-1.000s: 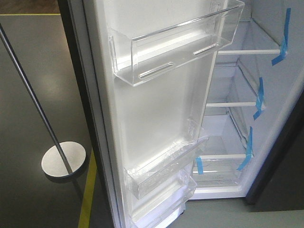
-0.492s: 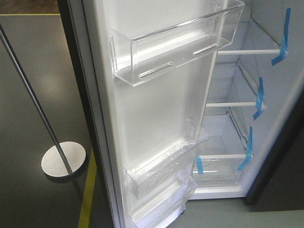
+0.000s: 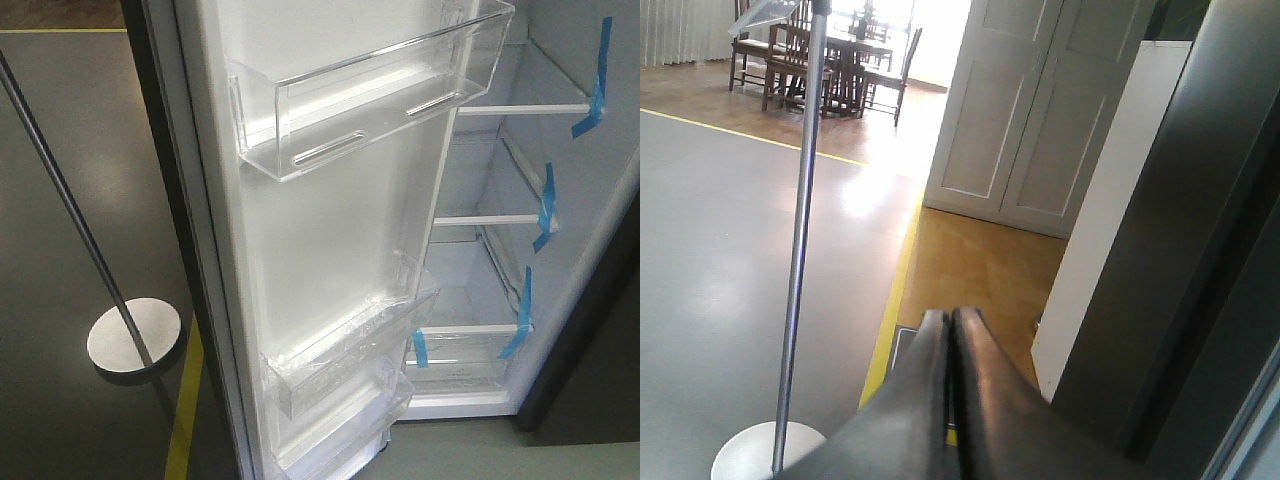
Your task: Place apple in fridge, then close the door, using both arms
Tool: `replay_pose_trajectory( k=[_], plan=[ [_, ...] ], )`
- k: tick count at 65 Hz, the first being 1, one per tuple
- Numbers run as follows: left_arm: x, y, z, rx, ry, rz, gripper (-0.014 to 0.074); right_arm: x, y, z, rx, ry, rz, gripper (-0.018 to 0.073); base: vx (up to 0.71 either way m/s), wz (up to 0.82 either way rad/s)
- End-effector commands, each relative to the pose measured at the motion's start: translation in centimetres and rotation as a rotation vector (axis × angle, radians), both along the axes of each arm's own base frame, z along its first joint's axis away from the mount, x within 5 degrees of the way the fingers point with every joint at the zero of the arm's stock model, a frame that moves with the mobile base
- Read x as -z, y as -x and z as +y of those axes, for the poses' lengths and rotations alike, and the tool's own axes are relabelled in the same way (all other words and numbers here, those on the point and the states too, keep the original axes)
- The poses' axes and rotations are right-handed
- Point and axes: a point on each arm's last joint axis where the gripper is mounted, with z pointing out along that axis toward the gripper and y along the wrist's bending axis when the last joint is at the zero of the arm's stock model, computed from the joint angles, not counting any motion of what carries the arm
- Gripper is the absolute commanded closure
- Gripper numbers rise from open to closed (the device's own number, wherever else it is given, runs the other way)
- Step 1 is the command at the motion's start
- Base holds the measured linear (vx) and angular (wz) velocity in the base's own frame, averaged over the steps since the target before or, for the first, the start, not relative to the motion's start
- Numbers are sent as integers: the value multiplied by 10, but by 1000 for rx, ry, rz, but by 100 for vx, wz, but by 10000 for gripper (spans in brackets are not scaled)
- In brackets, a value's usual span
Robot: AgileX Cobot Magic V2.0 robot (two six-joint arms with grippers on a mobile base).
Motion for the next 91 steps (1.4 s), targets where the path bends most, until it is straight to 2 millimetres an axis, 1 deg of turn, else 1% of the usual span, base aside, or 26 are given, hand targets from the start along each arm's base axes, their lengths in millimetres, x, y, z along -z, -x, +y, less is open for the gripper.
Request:
replay_pose_trajectory(
  k=[1, 75, 82, 91],
  plan=[
    [-11, 0, -1, 9, 6, -72, 603, -12, -1, 0, 10, -23, -90, 458, 0, 0],
    [-11, 0, -1, 9, 6, -72, 603, -13, -1, 0, 13, -23, -95, 458, 0, 0],
    [-11, 0, -1, 9, 6, -72, 603, -16, -2, 0, 12, -48, -131, 458, 0, 0],
    [-11, 0, -1, 9, 6, -72, 603, -34, -9, -1, 38, -137, -298, 458, 0, 0]
  ],
)
